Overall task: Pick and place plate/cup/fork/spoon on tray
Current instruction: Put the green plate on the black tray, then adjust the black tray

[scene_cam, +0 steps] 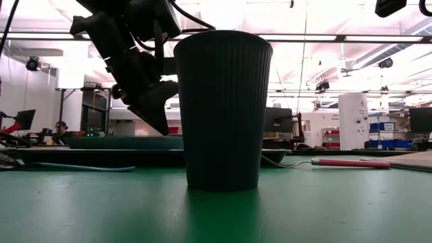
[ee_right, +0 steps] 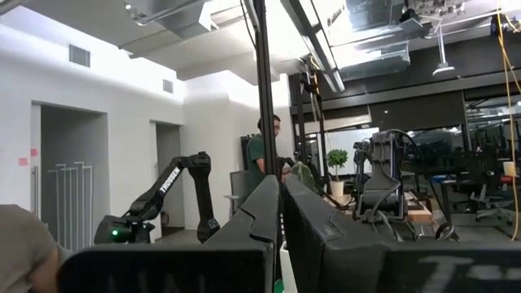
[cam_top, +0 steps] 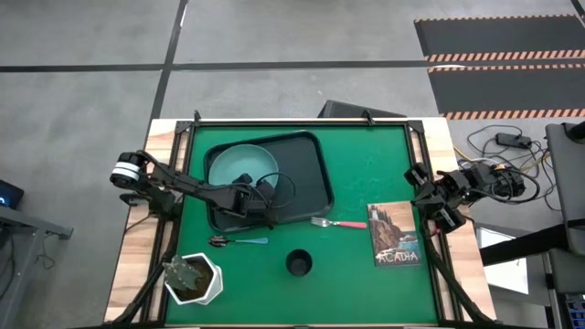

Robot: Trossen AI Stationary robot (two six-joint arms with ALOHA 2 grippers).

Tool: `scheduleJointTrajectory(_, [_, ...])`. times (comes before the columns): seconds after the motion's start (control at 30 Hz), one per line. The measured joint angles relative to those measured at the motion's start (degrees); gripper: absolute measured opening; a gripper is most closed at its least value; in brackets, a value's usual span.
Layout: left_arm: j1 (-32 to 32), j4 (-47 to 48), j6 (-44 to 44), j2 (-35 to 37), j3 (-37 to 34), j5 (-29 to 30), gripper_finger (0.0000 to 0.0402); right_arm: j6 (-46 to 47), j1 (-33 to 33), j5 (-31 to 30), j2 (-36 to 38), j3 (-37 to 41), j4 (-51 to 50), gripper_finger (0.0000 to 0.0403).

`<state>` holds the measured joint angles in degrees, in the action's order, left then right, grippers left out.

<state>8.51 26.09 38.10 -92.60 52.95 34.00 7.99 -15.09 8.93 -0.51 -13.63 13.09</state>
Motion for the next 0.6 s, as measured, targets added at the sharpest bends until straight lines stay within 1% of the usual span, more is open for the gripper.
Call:
scheduleJointTrajectory(0.2, [0.00, 0.00, 0.65, -0.01, 0.00, -0.01, 0.0052, 0.09, 0.00, 0.01, 0.00, 0.00, 0.04, 0.0009])
scheduleJointTrajectory(0.37, [-0.02, -0.21, 0.73, -0.02, 0.09, -0.07, 0.0054, 0.64, 0.00, 0.00, 0.00, 0.00, 0.04, 0.0009])
scheduleJointTrajectory(0.5, [-0.02, -0.37, 0.24, 0.07, 2.09, -0.23, 0.0055, 1.09, 0.00, -0.01, 0.00, 0.00, 0.04, 0.0009])
scheduleJointTrajectory(0.6, [-0.02, -0.26, -1.29, 0.75, 3.73, -1.79, 0.0055, 1.09, 0.00, -0.02, -0.07, 0.00, 0.02, 0.0009])
